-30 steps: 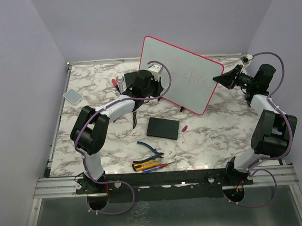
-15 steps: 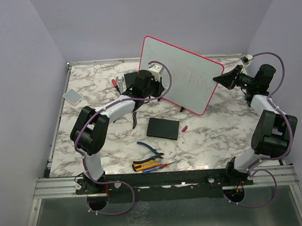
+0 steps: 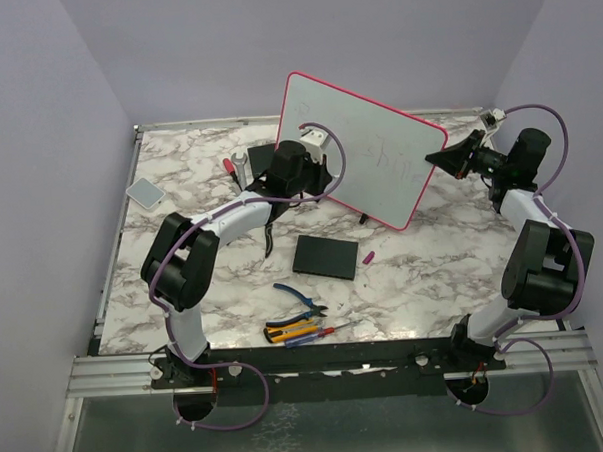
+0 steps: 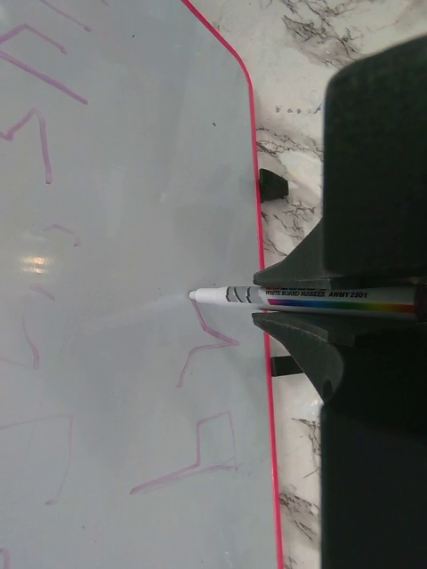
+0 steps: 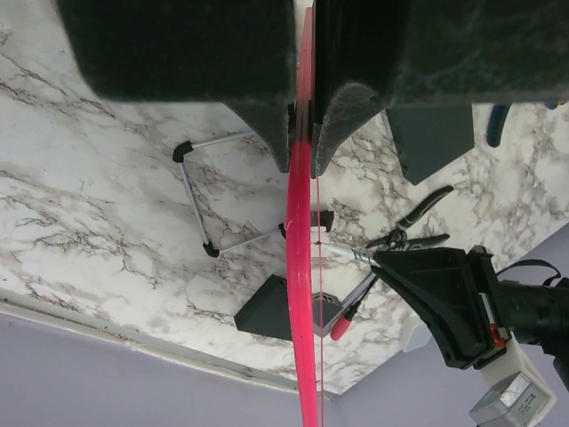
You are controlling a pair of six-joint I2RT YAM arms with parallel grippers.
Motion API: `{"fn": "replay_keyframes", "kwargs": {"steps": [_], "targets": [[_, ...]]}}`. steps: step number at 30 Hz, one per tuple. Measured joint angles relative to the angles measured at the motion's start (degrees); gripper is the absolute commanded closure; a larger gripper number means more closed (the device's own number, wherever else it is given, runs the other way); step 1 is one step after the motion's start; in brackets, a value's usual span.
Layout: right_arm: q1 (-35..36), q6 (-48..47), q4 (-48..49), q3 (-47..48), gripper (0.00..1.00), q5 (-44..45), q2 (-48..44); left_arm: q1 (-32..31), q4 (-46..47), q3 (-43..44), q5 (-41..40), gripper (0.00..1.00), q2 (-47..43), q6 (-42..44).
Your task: Write a sentence on the whiteboard
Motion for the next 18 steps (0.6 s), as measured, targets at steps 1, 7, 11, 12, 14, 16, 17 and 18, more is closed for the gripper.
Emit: {"fn": "replay_keyframes", "kwargs": {"steps": [1,7,11,12,14,16,17,18], "targets": [[0.00,-0.02,-0.02,0.00,0.99,0.00,0.00,0.00,0.02,-0.07,0.00,1.00,-0.02,0.00],[0.20,-0.37,-0.04,0.09,0.99,-0.04,0.00,-0.17,0.98,-1.03,-0.20,1.00,-1.40,0.48],[0.37,-0.63,-0.07,0.11,0.99,-0.04,0.00,-0.17,1.53,-2.62,-0.31,1.00,-3.89,0.83],[0.39,-0.66,-0.04,0.11,0.99,-0.04,0.00,-0.17,1.55,-3.06,-0.31,1.00,-4.61,0.83],[0.46,-0.66,-0.07,0.17,0.99,-0.04,0.00,-0.17,1.73,-4.20,-0.28,1.00,-5.99,0.85],[0.48,-0.68,-0.09,0.20,0.99,-0.04,0.00,-0.17,1.84,-5.11,-0.24,1.00,-6.95,0.83],[0.50,-0.70,-0.11,0.20,0.99,-0.04,0.00,-0.22,1.88,-5.40,-0.17,1.00,-7.10,0.83],[0.50,-0.70,-0.13,0.20,0.99,-0.04,0.00,-0.24,1.88,-5.64,0.00,1.00,-7.19,0.83]]}}
